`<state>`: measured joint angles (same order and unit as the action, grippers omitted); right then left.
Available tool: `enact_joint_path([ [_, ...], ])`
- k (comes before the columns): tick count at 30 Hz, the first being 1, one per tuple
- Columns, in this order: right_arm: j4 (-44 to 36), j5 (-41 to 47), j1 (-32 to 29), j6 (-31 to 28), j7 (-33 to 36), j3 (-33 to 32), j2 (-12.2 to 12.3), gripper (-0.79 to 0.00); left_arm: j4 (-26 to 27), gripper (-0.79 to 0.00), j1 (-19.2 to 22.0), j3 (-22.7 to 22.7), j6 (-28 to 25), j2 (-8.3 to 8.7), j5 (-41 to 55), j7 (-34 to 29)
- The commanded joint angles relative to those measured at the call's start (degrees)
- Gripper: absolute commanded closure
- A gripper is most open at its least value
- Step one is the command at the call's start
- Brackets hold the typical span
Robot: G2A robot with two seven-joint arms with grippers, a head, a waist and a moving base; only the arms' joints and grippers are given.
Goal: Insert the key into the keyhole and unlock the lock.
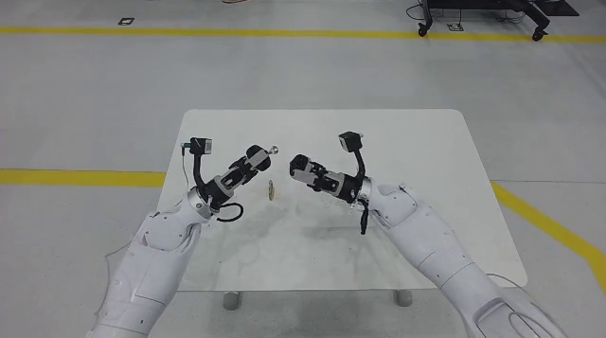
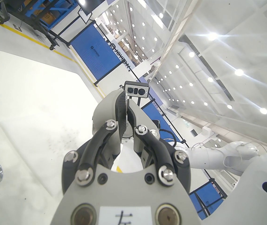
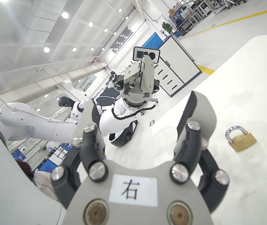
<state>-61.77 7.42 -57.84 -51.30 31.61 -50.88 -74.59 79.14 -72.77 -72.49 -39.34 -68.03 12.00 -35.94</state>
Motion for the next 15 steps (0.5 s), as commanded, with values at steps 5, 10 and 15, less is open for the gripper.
enact_joint_path([
  [5,0.37,-5.67,2.68,3.64,11.24,-1.11,1.53,-0.785,2.99,0.000,-0.99,0.23,2.68,0.50,-4.39,-3.08],
  [10,-0.21,2.06,3.66,5.99,24.87,-4.28,3.59,-0.785,2.91,0.000,0.58,1.93,4.95,0.89,-3.84,-11.51],
  [15,-2.30,7.22,3.13,9.60,30.97,-6.09,4.97,-0.696,2.15,0.000,1.83,3.86,4.77,0.98,-2.15,-16.62],
])
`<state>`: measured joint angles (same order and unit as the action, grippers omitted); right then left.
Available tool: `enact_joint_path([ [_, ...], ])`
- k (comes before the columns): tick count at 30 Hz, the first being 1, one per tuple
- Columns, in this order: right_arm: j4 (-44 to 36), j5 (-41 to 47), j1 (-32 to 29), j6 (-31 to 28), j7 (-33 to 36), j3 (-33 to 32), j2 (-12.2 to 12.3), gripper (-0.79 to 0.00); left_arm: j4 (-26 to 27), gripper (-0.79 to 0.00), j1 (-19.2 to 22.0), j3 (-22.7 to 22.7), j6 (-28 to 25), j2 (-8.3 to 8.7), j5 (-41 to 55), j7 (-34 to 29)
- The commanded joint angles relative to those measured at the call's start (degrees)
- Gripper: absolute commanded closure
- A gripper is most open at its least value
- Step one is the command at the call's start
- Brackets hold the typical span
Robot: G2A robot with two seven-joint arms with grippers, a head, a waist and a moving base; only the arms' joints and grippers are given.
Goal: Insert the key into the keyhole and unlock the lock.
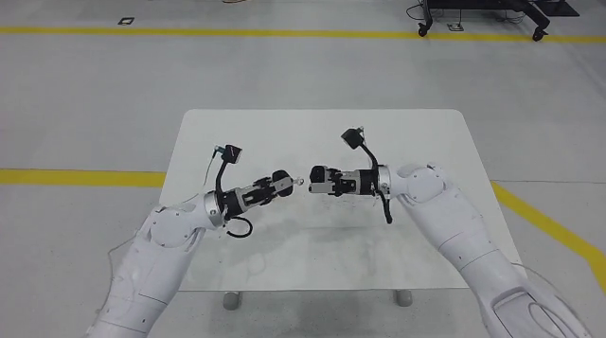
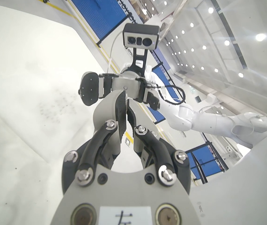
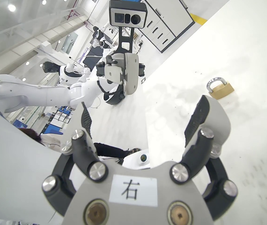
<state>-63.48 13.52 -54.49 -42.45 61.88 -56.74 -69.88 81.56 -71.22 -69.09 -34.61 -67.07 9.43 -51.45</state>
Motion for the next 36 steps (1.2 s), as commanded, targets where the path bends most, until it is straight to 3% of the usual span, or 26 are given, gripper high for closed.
enact_joint_path([
  [1,-1.07,2.17,-0.48,1.19,1.14,-0.27,0.43,-0.566,-0.47,0.000,0.46,0.70,0.05,0.04,0.64,-1.65],
  [2,-1.48,2.90,-0.63,1.46,1.41,-0.29,0.61,-0.443,-0.65,0.000,0.64,0.82,0.04,0.06,0.69,-1.83],
  [4,-2.01,3.69,-0.87,1.90,1.85,-0.05,0.91,-0.382,-0.96,0.000,0.75,1.16,0.11,0.05,1.86,-2.00],
  [20,-1.86,5.45,0.56,1.99,1.94,4.10,1.83,-0.292,-1.09,0.000,1.45,2.47,-0.45,0.46,1.24,-2.41],
  [21,-1.96,5.34,0.65,1.97,1.93,4.30,1.92,-0.182,-1.03,0.000,1.44,2.55,-0.49,0.48,1.31,-2.36],
  [22,-1.98,5.32,0.70,1.87,1.82,4.45,2.01,-0.006,-1.01,0.000,1.45,2.60,-0.57,0.51,1.34,-2.37],
  [29,-2.37,5.48,1.04,1.21,1.16,5.52,2.64,0.000,-1.03,0.000,1.71,2.97,-0.11,0.68,0.82,-1.91],
  [30,-2.36,5.33,1.12,1.10,1.05,5.61,2.74,0.000,-1.05,-0.105,1.75,3.04,-0.05,0.69,0.79,-1.63],
  [31,-2.29,5.29,1.17,0.91,0.86,5.60,2.85,0.000,-1.12,-0.751,1.80,3.00,0.01,0.70,0.84,-1.26],
  [32,-2.22,5.36,1.17,0.70,0.65,5.57,2.96,0.000,-1.17,-0.785,1.86,2.91,-0.03,0.72,0.72,-0.88],
  [36,-1.69,5.56,1.10,-0.35,-0.40,4.46,3.64,0.000,-1.25,-0.785,1.77,0.97,-0.14,1.03,-3.27,3.81],
])
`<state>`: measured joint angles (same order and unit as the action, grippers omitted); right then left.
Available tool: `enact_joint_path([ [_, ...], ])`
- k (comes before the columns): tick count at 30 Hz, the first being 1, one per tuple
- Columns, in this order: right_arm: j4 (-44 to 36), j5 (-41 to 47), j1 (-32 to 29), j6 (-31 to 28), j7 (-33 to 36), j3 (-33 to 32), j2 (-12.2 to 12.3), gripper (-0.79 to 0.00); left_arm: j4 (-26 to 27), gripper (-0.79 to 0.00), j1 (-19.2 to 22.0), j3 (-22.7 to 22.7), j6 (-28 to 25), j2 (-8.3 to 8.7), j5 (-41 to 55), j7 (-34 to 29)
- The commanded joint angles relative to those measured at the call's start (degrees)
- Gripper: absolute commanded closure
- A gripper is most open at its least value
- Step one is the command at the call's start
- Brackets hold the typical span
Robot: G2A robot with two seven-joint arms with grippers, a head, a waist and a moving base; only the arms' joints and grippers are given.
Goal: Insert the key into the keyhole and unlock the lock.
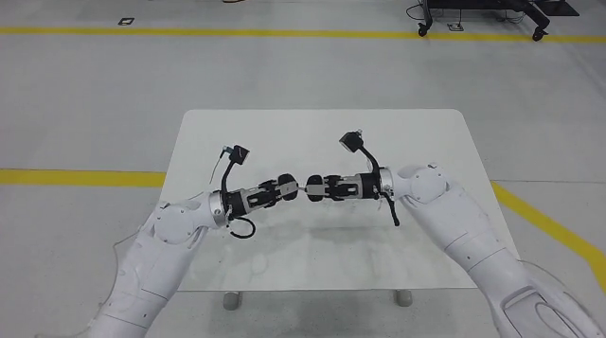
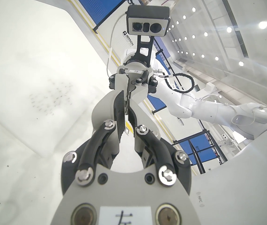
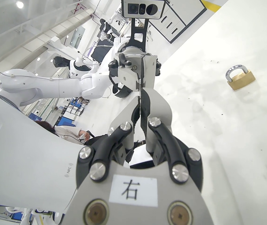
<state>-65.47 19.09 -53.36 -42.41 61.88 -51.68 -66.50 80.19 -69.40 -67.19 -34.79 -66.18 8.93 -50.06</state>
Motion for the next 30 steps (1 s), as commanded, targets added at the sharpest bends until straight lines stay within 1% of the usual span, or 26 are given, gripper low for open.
enact_joint_path([
  [1,0.53,-0.05,-0.08,-0.75,-0.75,-1.23,0.50,0.000,0.73,-0.785,-0.42,-1.52,0.06,0.25,-5.56,4.61],
  [3,1.15,0.05,-0.41,-1.67,-1.67,-3.16,1.14,0.000,2.70,-0.785,-1.59,-2.93,1.78,0.56,-14.83,9.92],
  [5,1.56,-0.03,-1.07,-2.40,-2.48,-5.48,1.86,0.000,6.74,-0.785,-3.27,-3.41,5.79,0.85,-26.73,14.70],
  [6,1.38,-0.05,-1.57,-2.63,-2.71,-6.55,2.21,0.000,8.92,-0.785,-4.47,-3.20,7.35,0.92,-30.83,16.31],
  [9,0.43,-0.96,-3.36,-2.64,-4.45,-10.14,3.32,0.000,13.75,-0.785,-7.35,-2.60,14.33,1.15,-42.64,19.13],
  [12,-1.51,-2.37,-5.34,-2.67,-6.67,-13.28,4.23,0.000,15.11,-0.785,-8.45,-0.80,19.97,1.07,-50.65,20.31],
  [15,-3.97,-3.29,-7.56,-3.35,-9.61,-15.74,4.82,0.000,13.84,-0.785,-7.71,1.43,24.27,0.71,-55.08,20.22],
  [17,-5.43,-4.11,-8.88,-3.38,-10.77,-16.68,5.09,0.000,11.94,-0.785,-6.30,2.95,26.13,0.33,-55.65,19.37],
  [20,-5.81,-4.37,-9.25,-3.35,-11.06,-16.94,5.17,0.000,8.18,-0.785,-3.67,5.38,27.36,-0.20,-57.43,17.47],
  [23,-5.81,-4.37,-9.25,-3.35,-11.06,-16.94,5.17,0.000,5.53,-0.785,-1.41,7.22,28.51,-0.76,-58.55,17.12],
  [29,-5.81,-4.37,-9.25,-3.35,-11.06,-16.94,5.17,0.000,3.46,-0.785,0.41,8.90,29.79,-1.42,-59.48,17.67],
  [30,-5.81,-4.37,-9.25,-3.35,-11.06,-16.94,5.17,0.000,3.37,-0.757,0.50,8.99,30.12,-1.48,-59.84,17.82],
])
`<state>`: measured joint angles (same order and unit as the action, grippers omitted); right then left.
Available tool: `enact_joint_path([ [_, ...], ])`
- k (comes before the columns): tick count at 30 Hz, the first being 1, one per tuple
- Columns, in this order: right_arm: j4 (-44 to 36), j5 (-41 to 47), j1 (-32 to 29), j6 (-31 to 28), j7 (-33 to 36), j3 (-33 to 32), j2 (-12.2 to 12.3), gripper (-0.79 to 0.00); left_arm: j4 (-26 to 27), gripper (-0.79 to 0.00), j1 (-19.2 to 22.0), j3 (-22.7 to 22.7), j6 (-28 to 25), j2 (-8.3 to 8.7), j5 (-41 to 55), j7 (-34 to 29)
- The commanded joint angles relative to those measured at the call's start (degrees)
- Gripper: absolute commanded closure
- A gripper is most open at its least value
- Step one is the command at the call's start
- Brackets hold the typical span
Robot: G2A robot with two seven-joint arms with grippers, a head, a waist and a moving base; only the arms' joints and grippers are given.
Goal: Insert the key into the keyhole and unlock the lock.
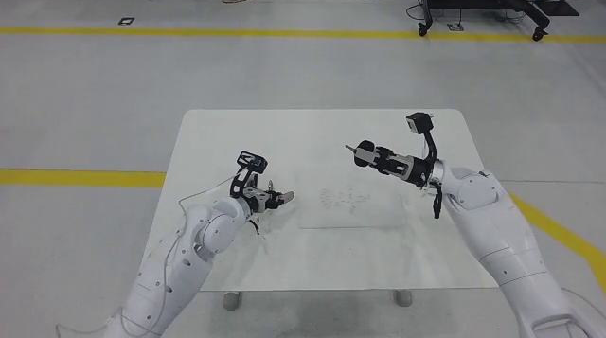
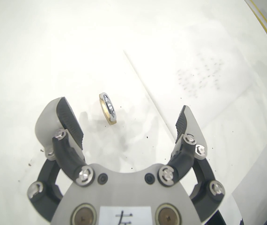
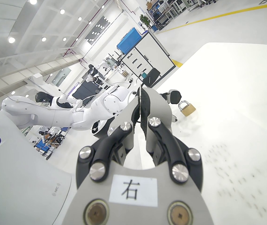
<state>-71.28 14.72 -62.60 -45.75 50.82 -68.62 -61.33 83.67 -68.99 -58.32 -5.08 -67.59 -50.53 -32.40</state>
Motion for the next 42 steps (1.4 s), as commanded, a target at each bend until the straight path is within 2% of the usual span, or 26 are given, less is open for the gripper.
enact_joint_path([
  [1,0.00,0.00,0.00,0.00,0.00,0.00,0.00,0.000,-0.16,-0.742,0.13,0.23,0.57,-0.12,-0.55,0.27],
  [7,0.00,0.00,0.00,0.00,0.00,0.00,0.00,0.000,-0.93,-0.686,0.46,0.57,1.67,-0.40,-1.56,0.66],
  [9,0.00,0.00,0.00,0.00,0.00,0.00,0.00,0.000,-0.98,-0.489,0.48,0.59,1.89,-0.48,-1.74,1.00],
  [10,0.00,0.00,0.00,0.00,0.00,0.00,0.00,0.000,-0.97,-0.302,0.52,0.60,2.03,-0.50,-2.18,1.24],
  [11,0.00,0.00,0.00,0.00,0.00,0.00,0.00,0.000,-0.95,-0.071,0.47,0.63,2.23,-0.53,-2.55,1.59],
  [12,0.00,0.00,0.00,0.00,0.00,0.00,0.00,0.000,-0.98,0.000,0.40,0.66,2.35,-0.58,-2.57,1.70],
  [28,0.00,0.00,0.00,0.00,0.00,0.00,0.00,0.000,-0.73,0.000,-0.16,0.00,4.52,-0.87,-4.98,1.01],
  [42,0.00,0.00,0.00,0.00,0.00,0.00,0.00,0.000,-0.47,0.000,-0.55,-0.69,2.13,-0.71,-7.01,-2.04],
])
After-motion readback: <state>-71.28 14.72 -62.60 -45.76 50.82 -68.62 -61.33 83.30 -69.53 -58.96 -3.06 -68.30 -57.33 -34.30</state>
